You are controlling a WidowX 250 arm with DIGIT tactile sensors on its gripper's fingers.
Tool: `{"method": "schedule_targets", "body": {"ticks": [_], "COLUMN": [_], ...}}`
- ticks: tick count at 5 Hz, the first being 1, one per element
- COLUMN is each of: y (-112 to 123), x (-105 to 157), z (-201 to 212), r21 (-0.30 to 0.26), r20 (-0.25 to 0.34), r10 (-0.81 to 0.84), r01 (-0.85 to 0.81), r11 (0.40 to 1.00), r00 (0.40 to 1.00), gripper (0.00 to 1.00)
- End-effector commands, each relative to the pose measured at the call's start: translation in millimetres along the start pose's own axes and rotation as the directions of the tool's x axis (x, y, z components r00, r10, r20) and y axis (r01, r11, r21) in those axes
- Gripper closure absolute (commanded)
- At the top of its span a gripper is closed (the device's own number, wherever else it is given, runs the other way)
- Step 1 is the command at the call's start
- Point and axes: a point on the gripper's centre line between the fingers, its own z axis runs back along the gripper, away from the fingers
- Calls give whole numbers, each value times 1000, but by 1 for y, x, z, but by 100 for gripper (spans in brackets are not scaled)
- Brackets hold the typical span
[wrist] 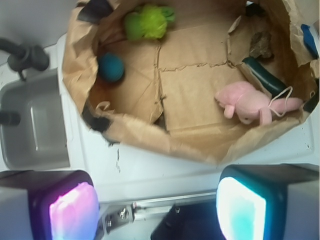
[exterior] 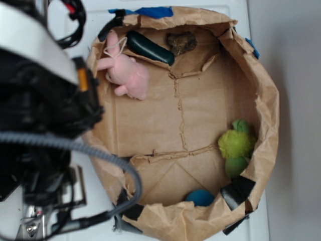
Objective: Grab the blue ball.
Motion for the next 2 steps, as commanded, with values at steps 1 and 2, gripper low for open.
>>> {"method": "schedule_targets", "body": {"ticks": [1, 2], "y": [-9, -7], "x": [40, 54], "z": [-12, -19], "r21": [12, 29], "r20": [44, 46], "r10": [-60, -65], "r01": [60, 64], "r11": [998, 998], "r00": [997, 997], "gripper": [0, 0]}}
